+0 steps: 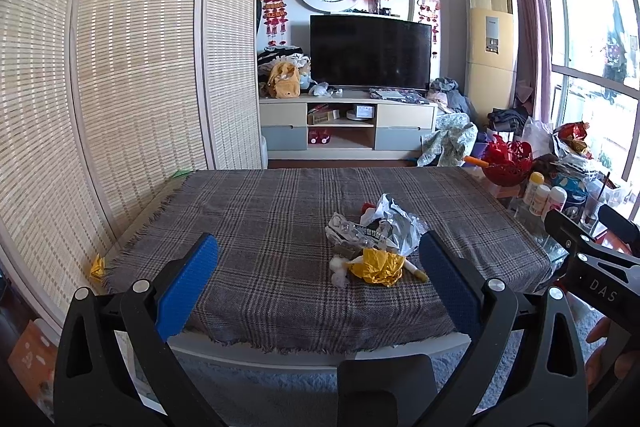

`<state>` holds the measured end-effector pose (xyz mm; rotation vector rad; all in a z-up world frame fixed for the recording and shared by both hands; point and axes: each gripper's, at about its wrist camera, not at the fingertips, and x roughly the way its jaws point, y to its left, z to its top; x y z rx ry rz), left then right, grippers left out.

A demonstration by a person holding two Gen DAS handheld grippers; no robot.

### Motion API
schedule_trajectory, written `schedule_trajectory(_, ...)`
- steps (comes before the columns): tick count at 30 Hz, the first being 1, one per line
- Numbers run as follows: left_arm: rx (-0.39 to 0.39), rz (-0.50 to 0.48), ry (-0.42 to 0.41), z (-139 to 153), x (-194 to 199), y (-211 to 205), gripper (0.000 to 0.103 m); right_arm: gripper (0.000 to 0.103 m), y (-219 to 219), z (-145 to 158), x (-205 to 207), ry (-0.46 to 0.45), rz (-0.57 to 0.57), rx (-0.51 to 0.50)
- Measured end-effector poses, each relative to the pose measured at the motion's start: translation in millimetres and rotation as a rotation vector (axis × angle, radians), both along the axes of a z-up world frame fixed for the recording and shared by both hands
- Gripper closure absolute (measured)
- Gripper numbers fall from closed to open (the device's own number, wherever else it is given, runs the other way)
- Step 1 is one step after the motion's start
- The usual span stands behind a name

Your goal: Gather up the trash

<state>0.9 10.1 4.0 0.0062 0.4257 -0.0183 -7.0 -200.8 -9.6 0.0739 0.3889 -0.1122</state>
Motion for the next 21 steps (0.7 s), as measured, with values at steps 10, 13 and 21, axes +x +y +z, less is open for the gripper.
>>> schedule_trajectory(10, 0.008, 0.005, 0.012, -5, 6, -2, 0.008, 0.003, -8, -7, 8, 0.012, 0.008, 0.063)
schedule_trajectory(13, 0.008, 0.007, 0.022, -9, 11, -2, 0.008, 0.003, -12, -9, 14, 0.019, 0.01, 0.078)
schedule_trajectory(21, 0.019, 0.026, 0.086, -31, 36, 3, 0.008, 0.003, -19, -31, 39, 0.103, 0.041, 0.112)
